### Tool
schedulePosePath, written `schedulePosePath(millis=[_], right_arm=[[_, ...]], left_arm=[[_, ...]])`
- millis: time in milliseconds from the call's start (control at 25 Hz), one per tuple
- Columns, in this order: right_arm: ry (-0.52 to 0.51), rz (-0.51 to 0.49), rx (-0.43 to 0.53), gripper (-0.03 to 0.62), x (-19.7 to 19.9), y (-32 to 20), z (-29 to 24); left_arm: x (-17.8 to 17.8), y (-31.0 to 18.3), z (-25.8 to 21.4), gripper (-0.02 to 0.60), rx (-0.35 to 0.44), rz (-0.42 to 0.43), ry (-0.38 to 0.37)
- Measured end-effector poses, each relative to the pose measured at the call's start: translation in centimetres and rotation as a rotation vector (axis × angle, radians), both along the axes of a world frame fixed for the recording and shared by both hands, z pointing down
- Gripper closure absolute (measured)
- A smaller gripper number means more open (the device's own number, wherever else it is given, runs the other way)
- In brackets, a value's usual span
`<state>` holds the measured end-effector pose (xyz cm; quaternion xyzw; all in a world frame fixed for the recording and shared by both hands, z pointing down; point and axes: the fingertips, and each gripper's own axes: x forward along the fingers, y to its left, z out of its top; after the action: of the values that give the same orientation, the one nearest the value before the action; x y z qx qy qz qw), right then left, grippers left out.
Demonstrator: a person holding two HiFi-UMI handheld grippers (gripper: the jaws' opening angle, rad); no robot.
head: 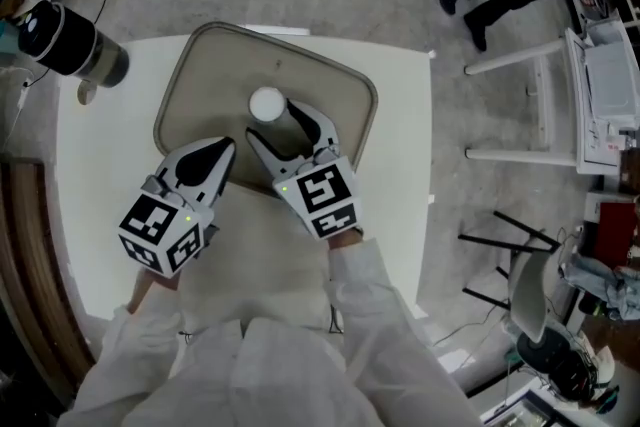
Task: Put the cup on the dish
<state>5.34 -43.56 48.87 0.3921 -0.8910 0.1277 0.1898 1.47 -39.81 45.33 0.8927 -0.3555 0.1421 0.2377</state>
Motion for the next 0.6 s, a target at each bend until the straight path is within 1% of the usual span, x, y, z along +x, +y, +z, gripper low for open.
schedulePosePath(millis=[240, 400, 600], right_arm=[[0.008, 0.011, 0.015, 0.322, 0.0, 3.3, -2.0], [-0.005, 0.020, 0.054, 0.322, -0.8, 6.0, -4.5], [-0.014, 0.042, 0.119, 0.322, -2.6, 10.0, -7.4]], left_arm=[[-0.6, 2.3, -2.5, 0.574, 0.047, 0.010, 0.006], [-1.2, 4.6, -4.2, 0.572, 0.082, 0.023, 0.009], [-3.5, 8.5, -5.6, 0.572, 0.123, 0.036, 0.007]])
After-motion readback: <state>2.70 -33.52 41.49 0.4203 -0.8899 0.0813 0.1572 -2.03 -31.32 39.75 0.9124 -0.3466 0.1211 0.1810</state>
